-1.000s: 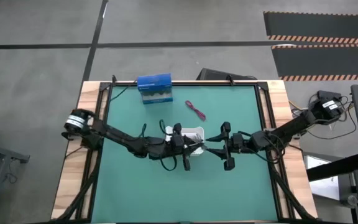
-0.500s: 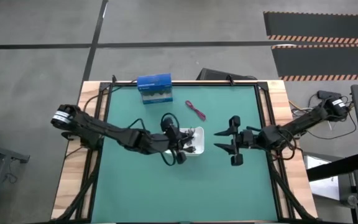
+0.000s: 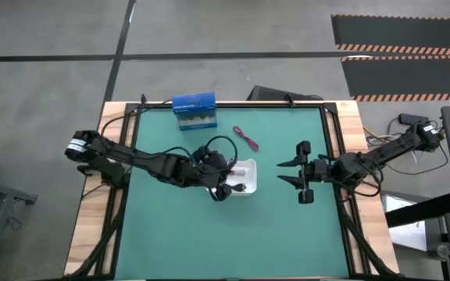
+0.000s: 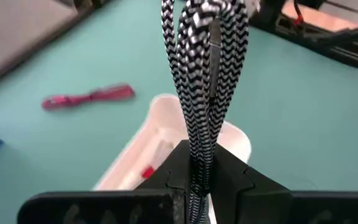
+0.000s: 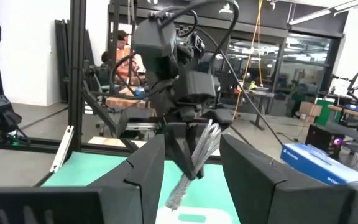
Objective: Pick and place USB-C Cables
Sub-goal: Put the white black charger cable into the white bin
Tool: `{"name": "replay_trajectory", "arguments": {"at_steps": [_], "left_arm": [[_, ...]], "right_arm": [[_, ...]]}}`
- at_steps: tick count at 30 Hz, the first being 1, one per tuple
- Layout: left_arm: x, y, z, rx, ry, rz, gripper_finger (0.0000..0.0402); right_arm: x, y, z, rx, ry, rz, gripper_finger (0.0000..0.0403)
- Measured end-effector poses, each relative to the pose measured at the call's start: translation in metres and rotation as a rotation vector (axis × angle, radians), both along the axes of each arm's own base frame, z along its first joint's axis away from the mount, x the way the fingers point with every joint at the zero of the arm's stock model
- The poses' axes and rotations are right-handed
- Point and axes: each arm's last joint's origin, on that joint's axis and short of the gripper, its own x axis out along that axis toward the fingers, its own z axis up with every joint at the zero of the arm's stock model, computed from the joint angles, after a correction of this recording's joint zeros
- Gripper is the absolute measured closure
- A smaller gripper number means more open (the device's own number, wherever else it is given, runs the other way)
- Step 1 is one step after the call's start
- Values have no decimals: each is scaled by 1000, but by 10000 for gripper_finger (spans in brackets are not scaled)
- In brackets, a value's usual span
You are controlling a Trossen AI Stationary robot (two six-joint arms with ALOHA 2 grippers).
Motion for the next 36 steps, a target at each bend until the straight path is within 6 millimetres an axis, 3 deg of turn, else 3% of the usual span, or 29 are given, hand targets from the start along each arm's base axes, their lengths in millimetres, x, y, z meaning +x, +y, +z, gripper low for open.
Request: {"name": "replay_trajectory", "arguments": {"at_steps": [10,17,26,36], "left_arm": [[1,13,6,-96,46,-11,385],[22,11,2,-125,140,-59,385],[48,14,-2,-26,486,-123,385],[59,29,2,174,603,-358,385]], "right_arm": [[-11,-4,4,-2,2,0,257],[-14,-7,2,-19,39,-49,257],[-19,-9,1,-18,70,-51,257],[-30,-13,1,-3,96,-50,257]]}}
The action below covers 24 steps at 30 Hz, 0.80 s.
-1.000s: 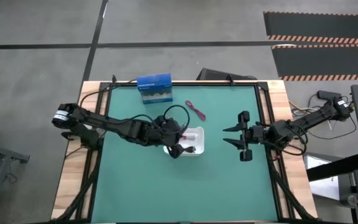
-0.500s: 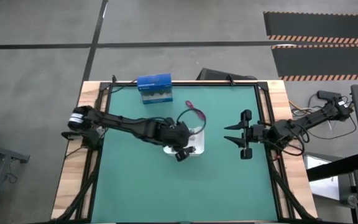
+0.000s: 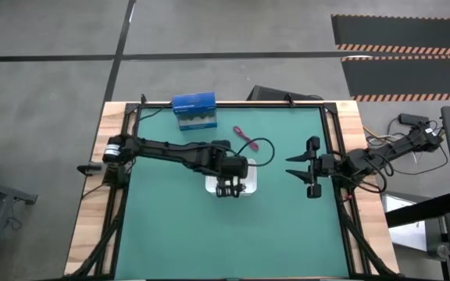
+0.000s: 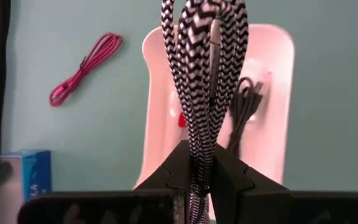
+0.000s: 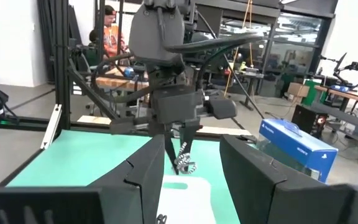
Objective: Pick and place USB-C Cables
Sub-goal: Put the white black charger cable into the white bin
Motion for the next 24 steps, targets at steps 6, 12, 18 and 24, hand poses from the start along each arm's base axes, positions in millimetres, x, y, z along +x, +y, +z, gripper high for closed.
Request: {"name": "replay_trajectory", "arguments": {"at_steps": [6,12,18,24], "left_arm": [[-1,15,-10,17,45,6,385],[2,19,-15,15,21,14,385],[4,20,-24,20,11,2,379],[4,22,-33,20,19,8,381]], "right_arm": [[-8,-3,3,10,-10,0,257],[-9,-4,3,15,-7,1,257],[-9,-4,2,14,3,0,257],[-9,-4,1,15,5,-23,257]]}}
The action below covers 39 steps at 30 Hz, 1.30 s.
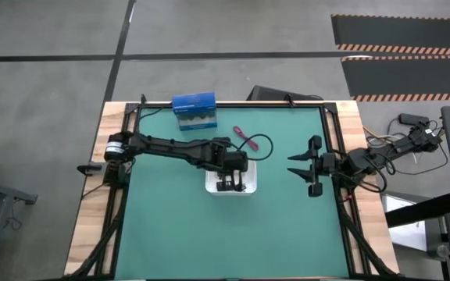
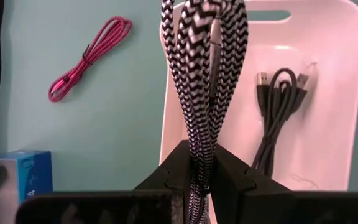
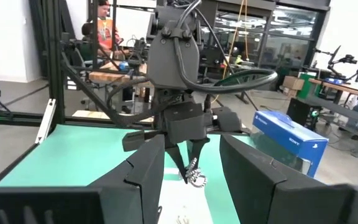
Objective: Pick and place USB-C Cables
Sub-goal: Put the white black charger cable into the white bin
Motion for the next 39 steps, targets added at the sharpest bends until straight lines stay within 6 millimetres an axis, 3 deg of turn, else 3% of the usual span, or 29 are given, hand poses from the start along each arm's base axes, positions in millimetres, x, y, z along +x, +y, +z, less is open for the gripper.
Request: {"name": "replay_trajectory", "arguments": {"at_steps": [13,33,39], "left_arm": [[3,1,-14,-1,-27,4,381],[6,1,-14,-20,-59,25,381],[4,1,-26,-32,-49,42,381]], "right_arm": [[0,0,-3,-7,26,-14,257],[0,-1,-3,-9,34,-28,257],[0,-1,-3,-2,36,-27,257]]}}
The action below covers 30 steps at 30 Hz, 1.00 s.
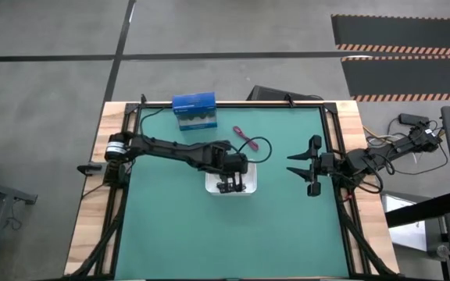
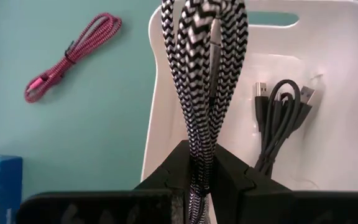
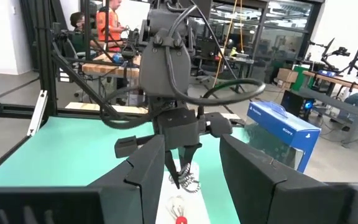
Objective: Pick and place USB-C Cables
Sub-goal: Put the white black charger cable into the white bin
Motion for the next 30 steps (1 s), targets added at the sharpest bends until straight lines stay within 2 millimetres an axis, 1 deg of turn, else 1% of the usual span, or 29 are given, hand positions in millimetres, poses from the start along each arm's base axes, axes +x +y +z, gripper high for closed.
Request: {"name": "replay_trajectory", "arguments": {"at_steps": [5,10,17,26,30], "left_arm": [[-4,0,-11,0,36,4,381],[-4,0,-15,-8,28,20,381],[-8,-1,-29,-57,49,1,381],[-7,-1,-31,-56,33,-4,381],[-7,-1,-35,-56,27,-4,379]], "right_arm": [[0,0,0,2,0,0,257],[0,0,0,1,0,-5,257],[0,-1,-1,-4,11,-25,257],[0,-1,-1,-4,10,-25,257],[0,-1,-1,-4,11,-25,257]]}}
